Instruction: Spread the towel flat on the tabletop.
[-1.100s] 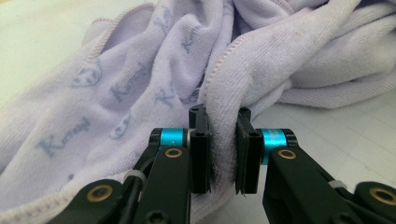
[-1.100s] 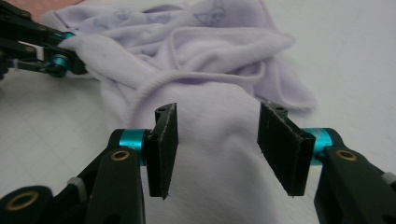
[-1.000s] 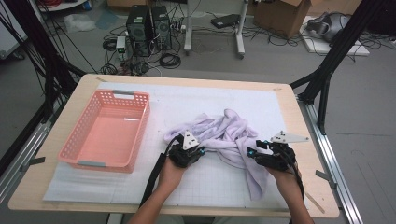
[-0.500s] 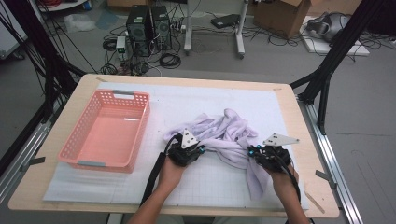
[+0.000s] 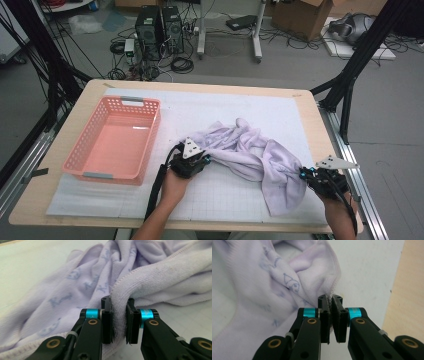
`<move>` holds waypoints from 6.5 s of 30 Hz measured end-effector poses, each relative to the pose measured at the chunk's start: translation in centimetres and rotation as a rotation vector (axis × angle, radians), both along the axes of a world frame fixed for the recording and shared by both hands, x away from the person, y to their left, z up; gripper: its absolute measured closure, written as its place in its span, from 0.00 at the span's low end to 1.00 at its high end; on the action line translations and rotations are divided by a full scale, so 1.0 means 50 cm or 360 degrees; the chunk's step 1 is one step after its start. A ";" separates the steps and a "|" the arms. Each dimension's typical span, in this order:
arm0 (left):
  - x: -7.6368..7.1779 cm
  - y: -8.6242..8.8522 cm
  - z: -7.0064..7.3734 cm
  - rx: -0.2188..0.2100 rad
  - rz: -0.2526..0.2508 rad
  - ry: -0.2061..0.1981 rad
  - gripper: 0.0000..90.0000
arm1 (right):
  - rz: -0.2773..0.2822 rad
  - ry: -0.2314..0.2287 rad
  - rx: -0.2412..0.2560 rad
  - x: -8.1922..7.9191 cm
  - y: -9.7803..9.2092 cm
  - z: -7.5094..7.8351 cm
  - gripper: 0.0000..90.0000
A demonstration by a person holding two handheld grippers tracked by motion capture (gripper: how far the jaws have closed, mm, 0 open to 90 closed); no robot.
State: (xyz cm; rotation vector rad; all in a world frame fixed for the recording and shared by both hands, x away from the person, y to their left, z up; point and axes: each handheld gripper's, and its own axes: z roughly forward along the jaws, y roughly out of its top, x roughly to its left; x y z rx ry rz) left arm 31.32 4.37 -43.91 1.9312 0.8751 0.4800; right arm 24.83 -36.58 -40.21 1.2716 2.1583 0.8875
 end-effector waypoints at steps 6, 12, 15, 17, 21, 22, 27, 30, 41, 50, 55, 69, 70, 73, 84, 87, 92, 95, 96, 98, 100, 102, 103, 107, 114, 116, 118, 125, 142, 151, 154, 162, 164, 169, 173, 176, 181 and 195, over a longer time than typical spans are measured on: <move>-0.007 0.035 -0.004 0.0000 0.0049 0.0011 0.87 | -0.0017 0.0097 -0.0095 -0.025 -0.011 -0.011 0.88; -0.010 0.027 0.013 -0.0102 0.0027 -0.0021 0.61 | -0.0060 -0.0152 -0.0037 -0.009 -0.001 0.029 0.61; -0.007 -0.002 0.030 -0.0082 -0.0068 -0.0053 0.52 | 0.0046 -0.0139 -0.0026 0.031 0.032 0.025 0.60; -0.002 -0.024 0.037 -0.0061 -0.0106 -0.0077 0.48 | 0.0119 -0.0116 0.0013 0.062 0.054 0.014 0.57; 0.021 -0.063 0.037 -0.0018 -0.0144 -0.0054 0.48 | 0.0195 -0.0063 0.0078 0.120 0.088 -0.019 0.54; 0.028 -0.072 0.033 -0.0018 -0.0151 -0.0022 0.48 | 0.0213 -0.0019 0.0066 0.132 0.096 -0.028 0.53; 0.039 -0.119 0.001 0.0081 -0.0213 0.0090 0.46 | 0.0334 0.0147 0.0087 0.169 0.126 -0.065 0.54; 0.027 -0.142 -0.013 0.0271 -0.0268 0.0026 0.48 | 0.0378 0.0181 0.0098 0.174 0.132 -0.073 0.63; -0.027 -0.090 0.002 0.0257 -0.0301 -0.0037 0.88 | 0.0275 0.0154 0.0051 0.173 0.110 -0.064 0.94; -0.020 0.018 0.006 0.0179 -0.0051 -0.0001 0.89 | -0.0177 0.0034 0.0074 0.190 0.036 -0.059 0.94; -0.007 0.047 0.008 0.0128 0.0074 0.0038 0.88 | -0.0253 0.0013 0.0142 0.189 0.022 -0.061 0.91; -0.017 0.020 0.025 -0.0128 0.0036 0.0035 0.47 | -0.0003 -0.0074 0.0160 0.108 0.022 -0.043 0.63; -0.014 0.010 0.023 -0.0125 0.0029 0.0041 0.46 | 0.0012 -0.0050 0.0164 0.108 0.023 -0.049 0.62; -0.002 -0.023 0.015 -0.0090 -0.0006 0.0061 0.44 | 0.0093 0.0022 0.0206 0.111 0.034 -0.068 0.58; -0.007 -0.077 -0.011 0.0141 -0.0131 0.0079 0.91 | 0.0253 0.0134 0.0089 0.091 0.069 -0.079 0.97; -0.015 -0.048 -0.007 0.0156 -0.0112 0.0068 0.95 | 0.0290 0.0168 0.0049 0.067 0.068 -0.073 0.97; -0.019 0.032 -0.002 0.0062 -0.0008 0.0084 1.00 | 0.0360 0.0299 0.0110 0.013 0.062 -0.065 0.97; -0.009 0.067 0.004 0.0001 0.0098 0.0086 1.00 | 0.0413 0.0325 0.0106 0.000 0.072 -0.060 0.95; -0.009 0.070 0.005 -0.0008 0.0096 0.0093 0.99 | 0.0415 0.0317 0.0108 -0.001 0.077 -0.056 0.90; -0.012 0.068 0.005 -0.0013 0.0068 0.0096 0.94 | 0.0395 0.0237 0.0142 0.006 0.082 -0.043 0.77; -0.015 0.063 0.005 -0.0045 0.0052 0.0107 0.78 | 0.0341 0.0140 0.0181 0.017 0.084 -0.025 0.70; -0.018 0.057 0.004 -0.0052 0.0028 0.0100 0.65 | 0.0326 0.0056 0.0207 0.036 0.088 -0.009 0.65; -0.019 0.054 0.003 -0.0052 0.0015 0.0093 0.59 | 0.0326 0.0022 0.0212 0.047 0.092 -0.003 0.64; -0.020 0.048 0.001 -0.0053 0.0010 0.0074 0.52 | 0.0382 -0.0032 0.0210 0.103 0.135 0.004 0.59; -0.021 0.045 0.000 -0.0039 0.0001 0.0068 0.52 | 0.0458 0.0101 0.0014 0.208 0.247 -0.039 0.60; -0.023 0.044 -0.001 -0.0025 -0.0009 0.0065 0.52 | 0.0403 0.0166 -0.0007 0.237 0.243 -0.058 0.82; -0.025 0.042 -0.002 -0.0029 -0.0008 0.0064 0.51 | 0.0323 0.0181 0.0070 0.260 0.219 -0.067 0.93; -0.032 0.021 -0.005 -0.0039 -0.0047 0.0072 0.51 | -0.0309 -0.0059 -0.0005 0.277 0.092 -0.052 0.94; -0.060 -0.066 -0.012 -0.0098 -0.0310 0.0196 0.53 | -0.0250 -0.0249 0.0277 0.127 -0.032 0.007 0.65; -0.060 -0.155 -0.022 0.0072 -0.0296 0.0207 0.43 | -0.0029 -0.0194 0.0319 0.085 -0.044 0.007 0.47; -0.068 -0.176 -0.024 0.0198 -0.0278 0.0146 0.41 | 0.0057 -0.0190 0.0461 0.054 -0.045 0.005 0.40; -0.079 -0.181 -0.024 0.0203 -0.0293 0.0094 0.77 | 0.0168 -0.0060 0.0413 0.017 -0.010 -0.009 0.35; -0.076 -0.173 -0.023 0.0180 -0.0291 0.0124 0.95 | 0.0156 -0.0052 0.0400 0.014 -0.010 -0.018 0.36; -0.087 -0.115 -0.014 0.0126 -0.0242 0.0207 0.97 | 0.0108 -0.0015 0.0379 0.002 -0.018 -0.037 0.38; -0.117 -0.026 -0.004 0.0058 -0.0132 0.0184 0.97 | 0.0115 -0.0046 0.0407 -0.010 -0.017 -0.028 0.37; -0.132 0.043 0.000 -0.0002 -0.0024 0.0209 0.97 | 0.0090 -0.0062 0.0393 -0.018 -0.016 -0.027 0.37; -0.135 0.090 0.011 0.0025 0.0089 0.0174 0.97 | 0.0006 -0.0032 0.0363 -0.022 -0.016 -0.039 0.43; -0.127 0.084 -0.021 -0.0078 0.0024 0.0205 0.54 | 0.0141 0.0104 0.0172 -0.011 0.032 -0.086 0.61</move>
